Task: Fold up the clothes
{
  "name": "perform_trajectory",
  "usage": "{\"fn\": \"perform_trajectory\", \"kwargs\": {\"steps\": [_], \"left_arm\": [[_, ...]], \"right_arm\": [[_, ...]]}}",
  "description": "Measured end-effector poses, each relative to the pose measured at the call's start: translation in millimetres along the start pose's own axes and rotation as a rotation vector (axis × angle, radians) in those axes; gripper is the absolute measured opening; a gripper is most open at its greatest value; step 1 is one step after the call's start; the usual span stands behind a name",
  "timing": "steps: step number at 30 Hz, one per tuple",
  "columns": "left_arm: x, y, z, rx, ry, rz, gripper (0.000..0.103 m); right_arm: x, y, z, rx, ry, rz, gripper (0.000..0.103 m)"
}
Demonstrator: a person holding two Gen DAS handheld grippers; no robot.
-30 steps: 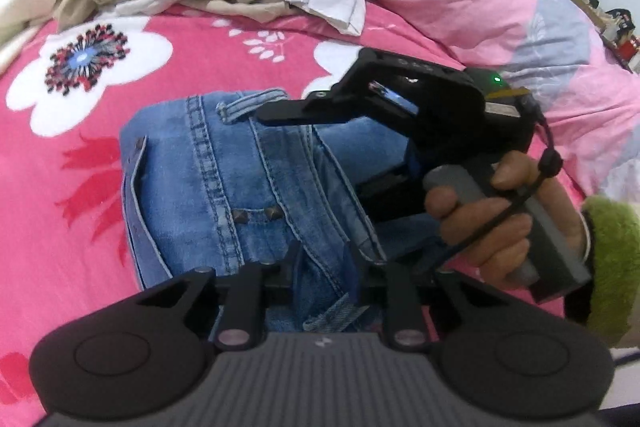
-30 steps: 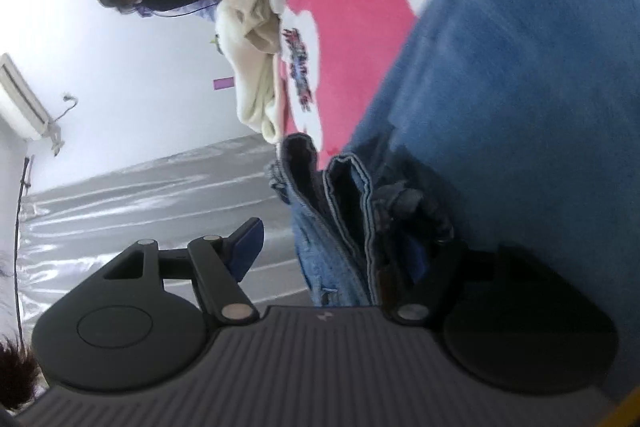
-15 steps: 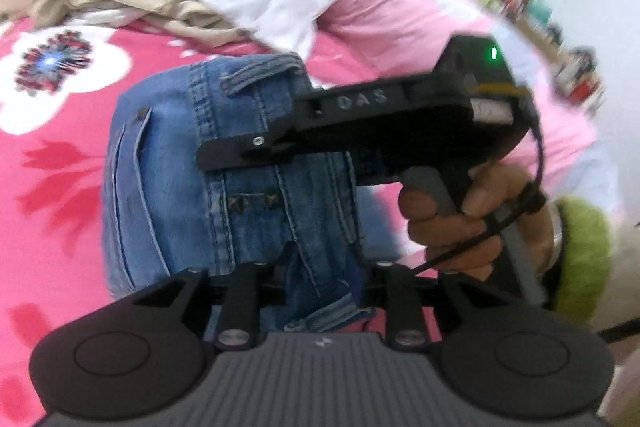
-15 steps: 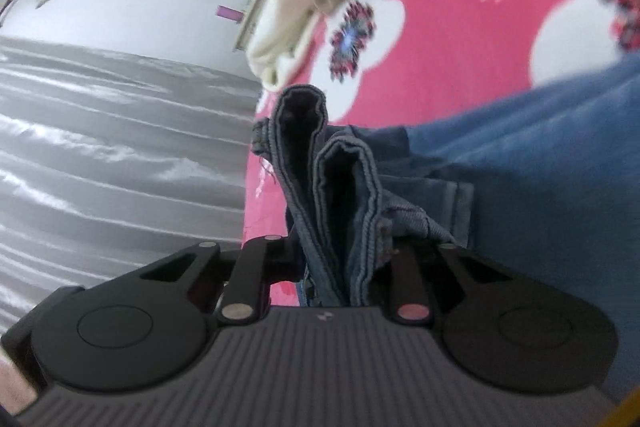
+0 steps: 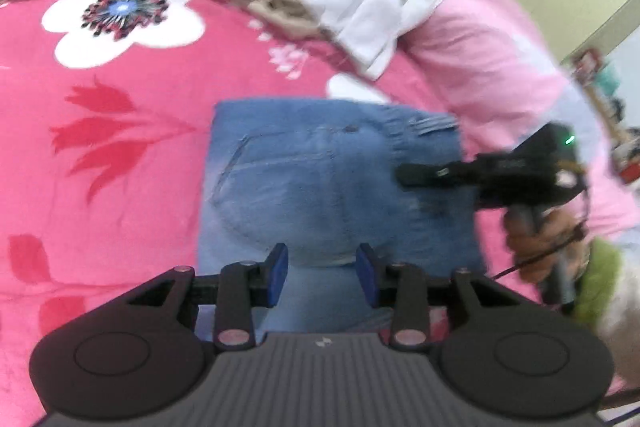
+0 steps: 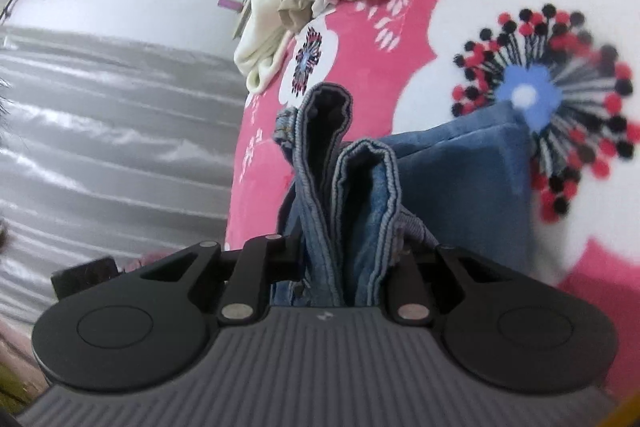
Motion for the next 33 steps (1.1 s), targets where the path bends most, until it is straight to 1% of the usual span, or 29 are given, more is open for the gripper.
{"fn": "perform_trajectory", "kwargs": {"steps": [1,2,3,4,5,6,7,8,10,11,13,14,15,17,18,19,20,21,22,23,25,26,28,31,32,33], "left_arm": [[0,-11,-4,0.025,-0.007,0.019,0.038],[-1,-18,-9,0.037,-0.014,0.030,0.039],[-3,-23,-12,0.039,-0.018,0.049,0.039],[-5,-25,-14,0.035,-0.023,0.069,0.039],[-5,-25,-15,0.029,-0.024,0.080,0.040],[-5,-24,-15,0.024,-0.020,0.084,0.040],[-4,-22,-16,0.019,-0.007,0.084,0.040],[-2,-20,-16,0.018,0.006,0.083,0.040],[0,-12,-14,0.010,0.017,0.091,0.040],[-1,-6,-13,-0.003,0.015,0.106,0.040],[-2,6,-11,-0.039,0.007,0.136,0.040],[-1,8,-10,-0.047,0.004,0.147,0.042],[-1,8,-10,-0.048,-0.001,0.157,0.042],[-2,-1,-12,-0.010,-0.026,0.178,0.042],[-4,-7,-15,0.014,-0.046,0.187,0.042],[-6,-13,-19,0.033,-0.069,0.195,0.042],[-7,-17,-24,0.044,-0.087,0.203,0.043],[-8,-18,-30,0.046,-0.094,0.203,0.043],[-8,-19,-36,0.045,-0.096,0.200,0.043],[-9,-20,-41,0.047,-0.102,0.203,0.044],[-12,-19,-47,0.050,-0.121,0.213,0.045],[-12,-18,-48,0.049,-0.127,0.215,0.045],[-9,-16,-51,0.042,-0.106,0.207,0.045],[-7,-16,-54,0.029,-0.076,0.210,0.045],[-7,-16,-54,0.023,-0.074,0.217,0.045],[-8,-17,-55,0.016,-0.073,0.225,0.045]], "right_arm": [[-10,-2,2,0.014,-0.010,-0.024,0.019],[-22,-4,4,0.032,-0.035,-0.065,0.024],[-32,-5,6,0.046,-0.071,-0.094,0.026],[-38,-4,8,0.058,-0.109,-0.088,0.028],[-36,2,7,0.058,-0.114,-0.095,0.033],[-30,10,6,0.050,-0.100,-0.119,0.037],[-25,17,5,0.043,-0.087,-0.143,0.039],[-19,25,3,0.030,-0.069,-0.173,0.043],[-4,48,-4,-0.026,-0.007,-0.268,0.044],[5,61,-8,-0.058,0.027,-0.319,0.044],[24,76,-12,-0.128,0.113,-0.390,0.041],[34,78,-13,-0.165,0.160,-0.416,0.036],[46,72,-11,-0.198,0.217,-0.429,0.033],[72,50,-7,-0.247,0.332,-0.425,0.028],[81,37,-10,-0.248,0.386,-0.403,0.025],[85,27,-16,-0.237,0.431,-0.394,0.024],[80,14,-23,-0.202,0.463,-0.423,0.024],[70,0,-31,-0.155,0.489,-0.468,0.024],[53,-16,-40,-0.095,0.514,-0.550,0.022],[33,-26,-49,-0.060,0.551,-0.613,0.018],[19,-24,-59,-0.087,0.586,-0.617,0.018],[21,-22,-58,-0.085,0.579,-0.625,0.018],[39,-22,-49,-0.076,0.584,-0.660,0.018],[71,-22,-41,-0.146,0.684,-0.638,0.018],[76,-24,-36,-0.161,0.703,-0.634,0.018],[75,-29,-31,-0.164,0.715,-0.653,0.018]]}}
Point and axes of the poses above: each gripper's, at about its wrist camera, not at the fingertips, and y roughly against the way its jaws point, x to its left, z to its top, the point moved 3 cm from there along -y, roughly the way its jaws point, and after that the axes turned 12 degrees about -y, right-handed, at the moved point
